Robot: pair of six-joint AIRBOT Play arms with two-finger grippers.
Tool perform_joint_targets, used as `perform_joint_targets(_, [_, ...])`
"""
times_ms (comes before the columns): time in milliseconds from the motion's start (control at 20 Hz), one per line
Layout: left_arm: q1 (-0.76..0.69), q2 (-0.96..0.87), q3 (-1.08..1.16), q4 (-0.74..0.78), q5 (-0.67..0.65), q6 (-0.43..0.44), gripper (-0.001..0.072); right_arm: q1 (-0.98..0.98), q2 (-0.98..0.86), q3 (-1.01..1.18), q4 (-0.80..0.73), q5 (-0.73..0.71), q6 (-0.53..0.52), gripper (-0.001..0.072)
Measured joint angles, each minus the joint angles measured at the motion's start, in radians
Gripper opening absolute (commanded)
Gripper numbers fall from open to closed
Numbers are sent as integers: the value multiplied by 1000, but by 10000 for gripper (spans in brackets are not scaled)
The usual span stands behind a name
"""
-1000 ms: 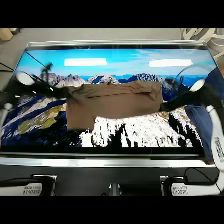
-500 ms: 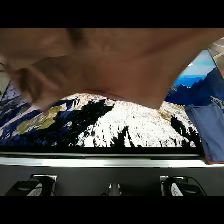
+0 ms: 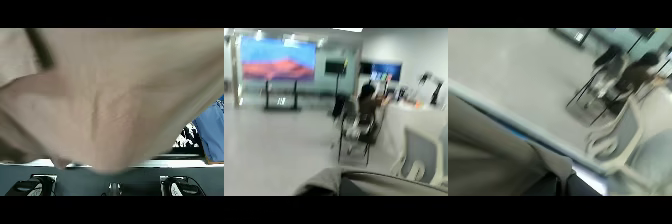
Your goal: Fold the shirts.
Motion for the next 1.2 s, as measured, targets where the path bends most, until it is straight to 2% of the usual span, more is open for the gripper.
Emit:
perform_joint_targets(150, [-1, -90, -67, 51, -148, -16, 23, 1, -146, -60, -5, 203, 0, 19])
perform_joint_targets(300, [-13, -202, -260, 79, -206, -14, 22, 2, -319, -193, -11, 249, 0, 19])
perform_joint_targets(500, [-19, -394, -503, 64, -72, 14, 22, 3, -553, -294, 33, 50, 3, 19])
perform_joint_targets(650, [-20, -562, -544, 12, 70, 36, 22, 3, -681, -319, 125, -160, 3, 19])
perform_joint_targets(800, [-22, -719, -499, -63, 180, 47, 22, 3, -770, -327, 206, -330, -1, 19])
perform_joint_targets(950, [-18, -848, -409, -105, 232, 64, 23, 3, -831, -331, 246, -448, -6, 19])
perform_joint_targets(1100, [2, -922, -306, -124, 235, 82, 23, 2, -858, -316, 259, -526, -36, 20])
perform_joint_targets(1200, [19, -937, -252, -131, 191, 89, 23, 0, -863, -290, 252, -504, -47, 20])
